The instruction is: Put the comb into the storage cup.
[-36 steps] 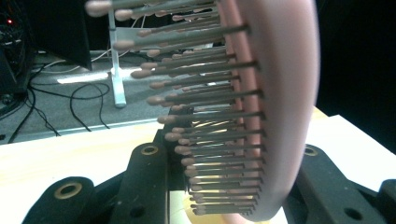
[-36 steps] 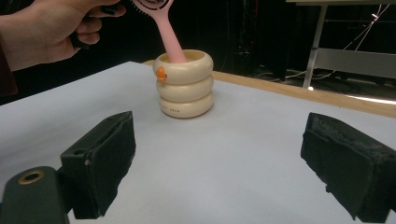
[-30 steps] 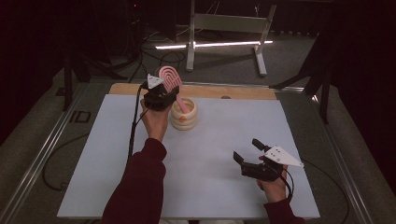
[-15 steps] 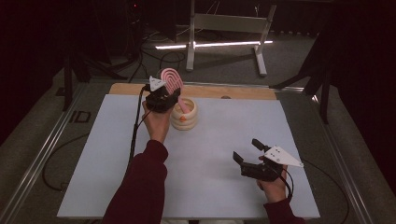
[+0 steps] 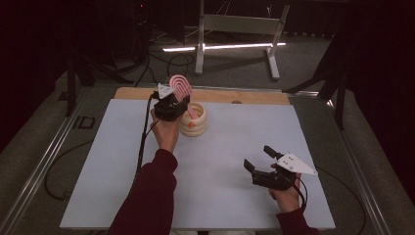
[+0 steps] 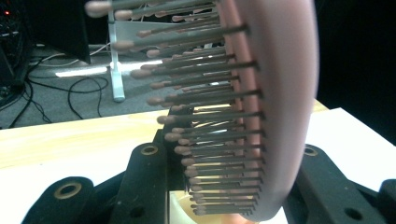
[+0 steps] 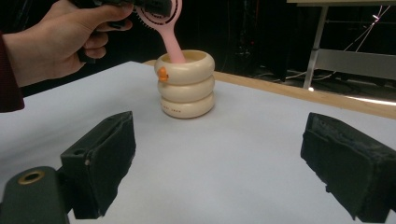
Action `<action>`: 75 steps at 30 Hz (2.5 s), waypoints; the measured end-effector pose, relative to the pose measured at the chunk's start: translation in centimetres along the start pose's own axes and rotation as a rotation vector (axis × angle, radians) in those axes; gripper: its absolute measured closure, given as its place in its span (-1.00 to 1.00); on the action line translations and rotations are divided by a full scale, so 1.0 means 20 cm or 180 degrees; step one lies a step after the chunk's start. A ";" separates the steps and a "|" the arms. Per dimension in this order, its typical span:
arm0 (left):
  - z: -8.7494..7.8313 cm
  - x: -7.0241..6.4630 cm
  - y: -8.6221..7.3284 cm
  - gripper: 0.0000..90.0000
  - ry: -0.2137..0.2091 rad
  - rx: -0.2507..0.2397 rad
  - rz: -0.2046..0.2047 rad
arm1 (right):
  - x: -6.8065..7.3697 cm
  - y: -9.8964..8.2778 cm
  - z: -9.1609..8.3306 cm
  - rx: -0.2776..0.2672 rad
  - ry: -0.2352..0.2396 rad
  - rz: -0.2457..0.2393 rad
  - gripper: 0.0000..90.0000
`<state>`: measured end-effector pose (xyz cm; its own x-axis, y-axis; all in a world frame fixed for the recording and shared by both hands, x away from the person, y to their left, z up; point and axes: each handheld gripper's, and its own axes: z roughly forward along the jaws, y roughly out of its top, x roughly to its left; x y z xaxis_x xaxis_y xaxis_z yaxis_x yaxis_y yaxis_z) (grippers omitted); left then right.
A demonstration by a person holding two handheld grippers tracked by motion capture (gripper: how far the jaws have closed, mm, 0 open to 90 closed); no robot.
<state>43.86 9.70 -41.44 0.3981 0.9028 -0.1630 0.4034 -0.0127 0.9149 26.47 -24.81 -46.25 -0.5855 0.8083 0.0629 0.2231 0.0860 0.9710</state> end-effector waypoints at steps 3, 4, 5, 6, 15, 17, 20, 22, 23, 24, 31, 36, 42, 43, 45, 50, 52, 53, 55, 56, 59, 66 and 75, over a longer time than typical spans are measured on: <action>0.01 -0.01 -0.01 0.44 0.0022 0.0004 0.0019 | 0.00 0.00 0.00 0.0000 0.0001 -0.0001 -0.78; 0.01 -0.01 -0.01 0.44 0.0020 0.0012 0.0022 | 0.00 0.00 0.00 0.0001 0.0000 0.0000 -0.78; 0.01 -0.01 -0.01 0.44 0.0020 0.0012 0.0022 | 0.00 0.00 0.00 0.0001 0.0000 0.0000 -0.78; 0.01 -0.01 -0.01 0.44 0.0020 0.0012 0.0022 | 0.00 0.00 0.00 -0.0001 0.0002 -0.0001 -0.78; 0.03 -0.03 -0.03 0.44 0.0057 0.0084 0.0114 | 0.00 0.00 0.00 0.0000 0.0002 0.0002 -0.78; 0.04 -0.04 -0.03 0.44 0.0052 0.0085 0.0113 | 0.00 0.00 0.00 0.0005 0.0001 0.0000 -0.78; 0.04 -0.04 -0.03 0.44 0.0043 0.0100 0.0116 | 0.00 0.00 0.00 0.0009 0.0002 0.0000 -0.78; 0.04 -0.03 -0.03 0.44 0.0023 0.0121 0.0109 | 0.00 0.00 0.00 0.0007 0.0007 0.0000 -0.78; 0.04 -0.03 -0.03 0.44 0.0029 0.0119 0.0109 | 0.00 0.00 0.00 0.0004 0.0007 0.0000 -0.78; 0.05 -0.03 -0.04 0.44 0.0027 0.0122 0.0102 | 0.00 0.00 0.00 0.0008 0.0012 0.0003 -0.78; 0.05 -0.03 -0.04 0.44 0.0038 0.0124 0.0100 | 0.00 0.00 0.00 0.0005 0.0013 0.0000 -0.78; 0.06 -0.03 -0.04 0.44 0.0047 0.0110 0.0075 | 0.00 0.00 0.00 0.0006 0.0004 -0.0001 -0.78; 0.07 -0.03 -0.05 0.44 0.0061 0.0108 0.0050 | 0.00 0.00 0.00 0.0007 -0.0006 0.0008 -0.78; 0.07 -0.03 -0.05 0.44 0.0072 0.0116 0.0063 | 0.00 0.00 0.00 0.0008 -0.0008 0.0006 -0.78; 0.07 -0.04 -0.05 0.44 0.0090 0.0133 0.0069 | 0.00 0.00 0.00 0.0001 -0.0006 0.0005 -0.78; 0.09 -0.05 -0.07 0.44 0.0085 0.0196 0.0102 | 0.00 0.00 0.00 0.0000 -0.0009 0.0004 -0.78; 0.10 -0.05 -0.08 0.44 0.0079 0.0201 0.0103 | 0.00 0.00 0.00 -0.0003 -0.0009 0.0004 -0.78; 0.10 -0.05 -0.08 0.44 0.0082 0.0198 0.0102 | -0.01 0.00 0.00 -0.0006 -0.0012 0.0002 -0.78; 0.11 -0.06 -0.09 0.44 0.0074 0.0207 0.0103 | -0.01 0.00 0.00 -0.0006 -0.0014 0.0006 -0.78; 0.11 -0.06 -0.09 0.43 0.0066 0.0210 0.0093 | -0.01 0.00 -0.01 -0.0005 -0.0014 0.0006 -0.78; 0.11 -0.05 -0.09 0.43 0.0040 0.0219 0.0056 | -0.01 0.00 0.00 -0.0010 -0.0014 0.0001 -0.78; 0.12 -0.04 -0.10 0.43 -0.0019 0.0198 -0.0035 | -0.01 -0.01 -0.01 0.0006 -0.0041 0.0010 -0.78; 0.11 0.00 -0.10 0.40 -0.0095 0.0244 -0.0142 | -0.01 0.00 0.00 0.0004 -0.0029 0.0008 -0.78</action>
<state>44.81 8.81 -44.03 0.4022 0.8900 -0.2148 0.4827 -0.0068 0.8758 26.53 -25.03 -46.31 -0.5777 0.8138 0.0632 0.2254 0.0847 0.9706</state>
